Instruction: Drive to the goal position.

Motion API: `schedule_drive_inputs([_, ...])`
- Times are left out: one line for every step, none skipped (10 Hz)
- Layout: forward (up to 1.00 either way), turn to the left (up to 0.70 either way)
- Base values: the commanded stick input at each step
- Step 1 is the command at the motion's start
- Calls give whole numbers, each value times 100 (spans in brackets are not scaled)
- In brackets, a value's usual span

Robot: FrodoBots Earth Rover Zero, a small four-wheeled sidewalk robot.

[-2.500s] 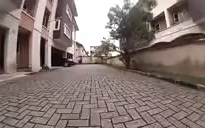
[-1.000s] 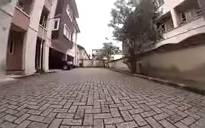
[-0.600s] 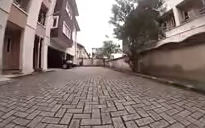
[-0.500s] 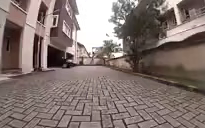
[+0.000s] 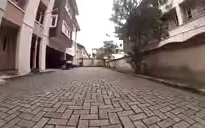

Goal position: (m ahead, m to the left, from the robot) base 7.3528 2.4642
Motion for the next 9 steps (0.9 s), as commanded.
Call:
schedule_drive_inputs([70,0])
schedule_drive_inputs([70,0])
schedule_drive_inputs([70,0])
schedule_drive_inputs([70,0])
schedule_drive_inputs([70,0])
schedule_drive_inputs([70,0])
schedule_drive_inputs([70,0])
schedule_drive_inputs([70,0])
schedule_drive_inputs([70,0])
